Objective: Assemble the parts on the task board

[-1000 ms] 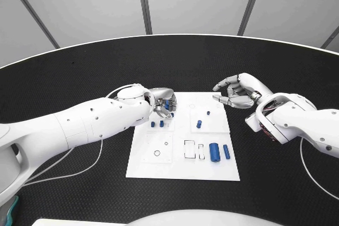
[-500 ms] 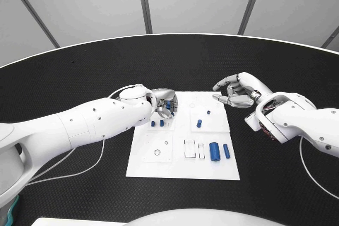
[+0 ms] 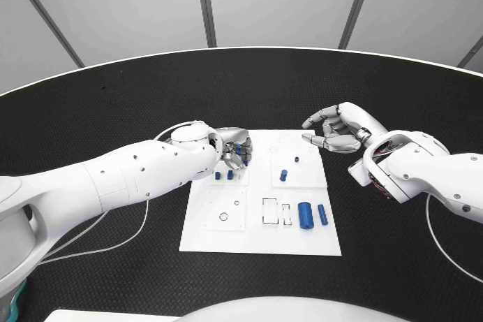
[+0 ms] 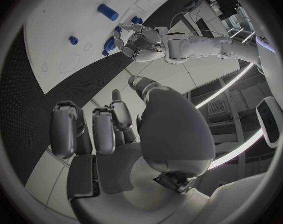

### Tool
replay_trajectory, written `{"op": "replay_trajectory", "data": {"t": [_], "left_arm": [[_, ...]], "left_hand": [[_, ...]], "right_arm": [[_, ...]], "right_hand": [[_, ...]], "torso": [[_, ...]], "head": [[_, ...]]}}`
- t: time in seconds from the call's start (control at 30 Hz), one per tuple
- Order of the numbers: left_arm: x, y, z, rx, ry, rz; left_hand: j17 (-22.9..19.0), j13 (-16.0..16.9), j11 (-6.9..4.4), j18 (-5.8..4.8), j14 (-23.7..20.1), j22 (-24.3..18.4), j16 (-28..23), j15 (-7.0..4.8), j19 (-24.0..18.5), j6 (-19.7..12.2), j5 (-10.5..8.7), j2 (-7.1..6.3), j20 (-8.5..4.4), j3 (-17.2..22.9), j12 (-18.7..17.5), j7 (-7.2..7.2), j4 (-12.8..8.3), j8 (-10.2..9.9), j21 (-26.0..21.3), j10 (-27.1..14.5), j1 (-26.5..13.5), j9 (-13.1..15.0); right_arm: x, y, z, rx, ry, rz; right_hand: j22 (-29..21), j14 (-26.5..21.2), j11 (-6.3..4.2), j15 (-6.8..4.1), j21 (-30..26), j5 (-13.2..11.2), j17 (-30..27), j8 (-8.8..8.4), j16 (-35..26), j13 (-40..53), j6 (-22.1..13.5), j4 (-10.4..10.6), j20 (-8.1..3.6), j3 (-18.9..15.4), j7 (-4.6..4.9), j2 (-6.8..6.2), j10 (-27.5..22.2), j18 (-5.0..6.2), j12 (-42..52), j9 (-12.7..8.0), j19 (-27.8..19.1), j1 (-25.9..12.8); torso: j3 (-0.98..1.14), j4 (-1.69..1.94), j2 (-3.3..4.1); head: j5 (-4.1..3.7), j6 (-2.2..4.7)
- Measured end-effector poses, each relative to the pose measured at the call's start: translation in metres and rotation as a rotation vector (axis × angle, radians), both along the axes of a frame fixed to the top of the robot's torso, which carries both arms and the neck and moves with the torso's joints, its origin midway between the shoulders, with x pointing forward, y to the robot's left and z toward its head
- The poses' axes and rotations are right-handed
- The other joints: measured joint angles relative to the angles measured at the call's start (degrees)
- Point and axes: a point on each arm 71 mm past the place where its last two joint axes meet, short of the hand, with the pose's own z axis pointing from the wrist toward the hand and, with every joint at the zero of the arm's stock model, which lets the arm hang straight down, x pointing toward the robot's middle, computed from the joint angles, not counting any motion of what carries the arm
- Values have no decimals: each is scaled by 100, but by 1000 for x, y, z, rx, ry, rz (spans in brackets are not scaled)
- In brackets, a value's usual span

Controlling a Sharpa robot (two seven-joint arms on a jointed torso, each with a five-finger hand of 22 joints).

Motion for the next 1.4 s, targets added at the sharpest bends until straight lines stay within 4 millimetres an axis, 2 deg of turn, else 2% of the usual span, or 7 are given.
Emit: {"op": "replay_trajectory", "data": {"t": [0.37, 0.4, 0.43, 1.07, 1.4], "left_arm": [[1, 1, -1, 7, 5, 5], [0, 1, -1, 7, 5, 4], [0, 0, -1, 7, 6, 3], [0, 1, -3, 19, 15, 14], [1, -1, -3, 15, 10, 15]], "left_hand": [[-5, -17, 0, -4, 24, 60, 0, 17, 42, 20, 0, 49, 0, 25, 6, -21, -25, 0, 50, 45, -3, -21], [-5, -17, -19, -71, 24, 83, 0, 18, 58, 29, 0, 55, -16, 25, 19, -12, -25, 0, 50, 65, -10, -22], [-6, -17, -11, -86, 27, 93, 6, 14, 58, 38, 0, 55, -17, 25, 22, -2, -25, 6, 59, 71, -10, -22], [-44, -31, -12, -84, 45, 187, 23, -4, 134, 83, 0, 102, -13, 0, 0, -20, 0, 23, 117, 112, -56, -58], [-215, -57, -71, -84, 65, 332, 23, -24, 211, 196, -22, 169, -48, -17, 1, -69, 17, 68, 219, 236, -124, -64]], "right_arm": [[0, 1, 0, 0, 1, 2], [0, 1, 0, 0, 1, 2], [0, 1, 0, 0, 1, 3], [0, 1, 0, 0, 2, 3], [0, 1, 0, -1, 2, 3]], "right_hand": [[5, 0, 0, 0, 0, 0, 0, 0, 0, 0, 0, 0, 0, 0, 0, 0, 0, 0, 0, 6, 0, 0], [5, 0, 0, 0, 0, 0, -1, 0, 0, 0, 0, 0, 0, 0, 0, 0, 0, 0, 0, 6, 0, 0], [5, 0, 0, 0, 0, 0, -1, 0, 0, 0, 0, 0, 0, 0, 0, 0, 0, 0, 0, 6, 0, 0], [4, 0, 0, 0, 0, 0, -1, 0, 0, 6, 0, 0, 0, 0, 0, 0, 0, 0, 0, 9, 0, 0], [3, 0, 0, 0, 0, 0, -1, 22, 0, 15, 0, 0, 0, 0, 0, 0, 0, 0, 0, 10, 0, 0]], "torso": [[-5, 1, 4], [-4, 1, 5], [-4, 1, 7], [-3, 4, 1], [1, 2, 1]], "head": [[-2, -17], [-2, -20], [-2, -22], [-14, -62], [-20, -65]]}}
